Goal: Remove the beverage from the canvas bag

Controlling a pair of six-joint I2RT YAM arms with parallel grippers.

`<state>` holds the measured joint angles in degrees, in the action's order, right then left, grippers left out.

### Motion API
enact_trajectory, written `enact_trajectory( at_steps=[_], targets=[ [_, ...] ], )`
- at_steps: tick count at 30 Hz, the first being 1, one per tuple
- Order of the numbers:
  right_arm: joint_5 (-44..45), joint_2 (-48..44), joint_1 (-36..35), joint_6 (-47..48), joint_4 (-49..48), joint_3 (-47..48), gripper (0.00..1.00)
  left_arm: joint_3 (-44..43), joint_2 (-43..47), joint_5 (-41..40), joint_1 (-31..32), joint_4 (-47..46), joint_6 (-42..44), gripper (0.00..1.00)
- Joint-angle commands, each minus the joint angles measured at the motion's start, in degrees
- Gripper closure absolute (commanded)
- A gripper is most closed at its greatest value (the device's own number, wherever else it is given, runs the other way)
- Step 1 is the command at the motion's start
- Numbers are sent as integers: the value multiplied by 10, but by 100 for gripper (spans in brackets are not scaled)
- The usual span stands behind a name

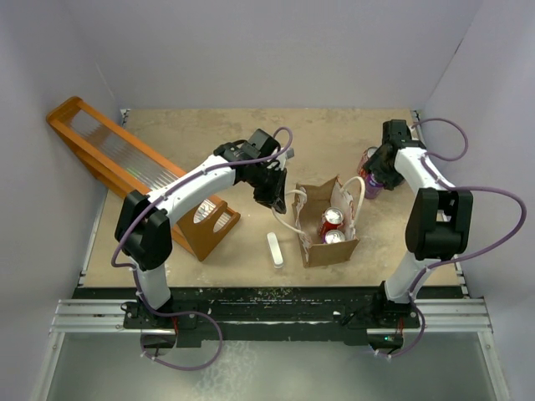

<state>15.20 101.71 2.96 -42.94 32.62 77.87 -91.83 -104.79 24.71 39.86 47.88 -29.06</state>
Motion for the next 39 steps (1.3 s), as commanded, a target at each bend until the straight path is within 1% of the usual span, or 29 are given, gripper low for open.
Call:
enact_trajectory(
  at_steps=[1, 4, 6, 9, 14, 19, 22, 24, 27, 30, 33, 34, 36, 39],
  targets=[
    [-17, -45, 1, 1, -15, 11, 31, -25, 4, -3, -3, -3, 23, 100],
    [-21, -60, 1, 4, -7, 6, 19, -26, 5, 3, -4, -4, 28, 100],
    [-19, -75, 1, 7, -4, -3, 9, -25, 6, 7, -4, -5, 32, 100],
    [-18, -105, 1, 13, 4, -18, 2, -21, 9, 17, -3, -7, 38, 100],
    [-35, -188, 1, 7, 29, -69, 0, 2, 20, 38, -4, -24, 43, 100],
    [-56, -290, 1, 33, 26, -171, 2, 65, 44, 56, -4, -84, 40, 100],
    [-79, -347, 1, 37, 72, -224, 3, 72, 42, 65, -5, -83, 40, 100],
    [-81, -381, 1, 51, 98, -228, 2, 65, 41, 77, -4, -76, 44, 100],
    [-66, -428, 1, 61, 127, -218, 0, 66, 42, 84, -4, -86, 45, 100],
    [-94, -460, 1, 59, 154, -176, 0, 77, 34, 91, -5, -95, 43, 100],
    [-154, -466, 1, 64, 159, -121, 0, 91, 35, 109, -5, -111, 28, 100],
    [-184, -463, 1, 83, 145, -100, 0, 95, 38, 113, -4, -116, 25, 100],
    [-258, -456, 1, 92, 130, -59, 0, 99, 44, 114, -5, -117, 26, 100],
    [-361, -438, 0, 77, 89, -7, 0, 98, 49, 110, -4, -106, 35, 100]
  ],
)
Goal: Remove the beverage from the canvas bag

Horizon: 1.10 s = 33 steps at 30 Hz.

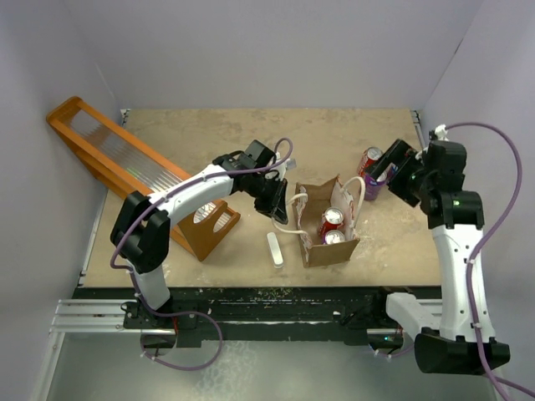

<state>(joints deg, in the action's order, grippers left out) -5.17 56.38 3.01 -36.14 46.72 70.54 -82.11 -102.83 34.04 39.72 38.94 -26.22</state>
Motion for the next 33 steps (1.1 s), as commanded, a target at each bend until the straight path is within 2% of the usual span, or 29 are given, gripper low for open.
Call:
enact_trajectory(
  at_steps=[1, 3, 6, 11, 17, 24, 33],
  targets=[
    [-182, 22, 0, -2, -65, 79, 0, 1, 31, 17, -3, -16, 7, 100],
    [-229, 36, -5, -25, -92, 106, 0, 3, 34, 18, -3, -17, 5, 100],
    [-226, 63, -35, -39, -105, 139, 0, 6, 39, 17, -3, -19, 3, 100],
    [-128, 127, -154, -30, -59, 175, 0, 4, 44, 11, -3, -13, 7, 100],
    [-7, 202, -233, -30, 61, 178, 0, 4, 44, 10, -3, -15, 5, 100],
    [80, 227, -252, -54, 122, 109, 0, 0, 36, 13, -3, -15, 3, 100],
    [132, 269, -270, -70, 100, 65, 0, 6, 38, 12, -3, -15, 3, 100]
  ],
)
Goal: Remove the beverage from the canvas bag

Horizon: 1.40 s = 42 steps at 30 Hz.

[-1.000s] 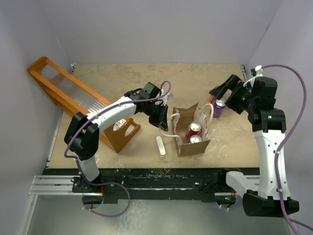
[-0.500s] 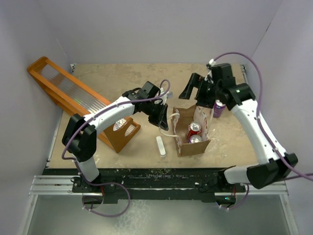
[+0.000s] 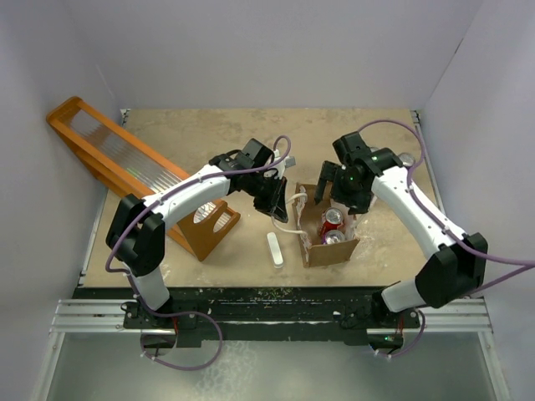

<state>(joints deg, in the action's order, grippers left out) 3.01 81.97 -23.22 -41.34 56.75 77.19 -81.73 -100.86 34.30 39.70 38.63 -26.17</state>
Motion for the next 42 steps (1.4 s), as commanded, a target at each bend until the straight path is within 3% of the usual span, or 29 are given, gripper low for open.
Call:
enact_trajectory(
  at_steps=[1, 9, 22, 30, 32, 33, 35, 37, 42],
  targets=[
    [55, 20, -8, -19, -4, -2, 0, 4, 19, 8, -3, -12, 2, 100],
    [63, 77, -16, -19, -24, -11, 0, 3, 22, 3, -2, -7, 6, 100],
    [70, 109, -30, -16, -94, -109, 0, -6, 12, 1, -3, -2, 12, 100],
    [106, 146, -39, -3, -75, -74, 1, -6, 9, 1, -3, 2, 12, 100],
    [105, 135, -40, -1, -75, -66, 14, -6, 9, 0, -3, 2, 13, 100],
    [101, 128, -40, 1, -76, -62, 26, -6, 9, 0, -2, 2, 13, 100],
    [89, 112, -40, 3, -76, -54, 68, -6, 9, 0, -3, 2, 13, 100],
    [83, 101, -40, -3, -65, -43, 74, -7, 7, 1, -2, 2, 13, 100],
    [86, 57, -40, -12, -37, -20, 74, -11, 2, 3, -3, 2, 13, 100]
  ],
)
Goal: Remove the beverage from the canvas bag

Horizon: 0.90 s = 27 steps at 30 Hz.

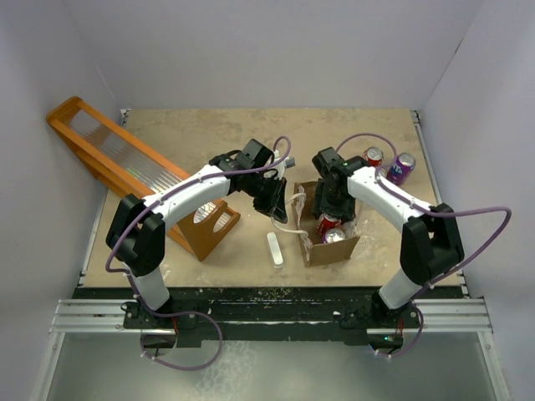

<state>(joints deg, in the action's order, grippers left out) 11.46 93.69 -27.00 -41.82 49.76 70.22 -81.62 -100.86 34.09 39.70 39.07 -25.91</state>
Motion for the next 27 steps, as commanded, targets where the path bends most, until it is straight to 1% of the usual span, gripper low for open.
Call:
enact_trajectory(
  at_steps=[1, 4, 7, 9, 13, 17, 23, 27],
  targets=[
    [5, -68, -2, -7, 41, 58, 75, -13, 1, 5, -3, -3, 11, 100],
    [3, -86, -2, -15, 82, 88, 84, -13, -1, 6, -3, -3, 11, 100],
    [-5, -102, -2, -2, 87, 117, 96, -13, -3, 8, -3, -3, 11, 100],
    [-7, -116, -2, 5, 88, 135, 100, -12, -1, 8, -3, -3, 11, 100],
    [-47, -145, -2, 32, 61, 164, 100, -10, -1, 8, -2, -2, 10, 100],
    [-81, -196, -2, 46, 1, 161, 100, -9, 0, 6, -3, -4, 8, 100],
    [-109, -283, -1, 40, -120, 103, 100, -13, 1, 2, -3, -3, 2, 100],
    [-113, -288, 0, 15, -142, 71, 100, -31, 11, 2, -3, -5, -8, 100]
  ],
)
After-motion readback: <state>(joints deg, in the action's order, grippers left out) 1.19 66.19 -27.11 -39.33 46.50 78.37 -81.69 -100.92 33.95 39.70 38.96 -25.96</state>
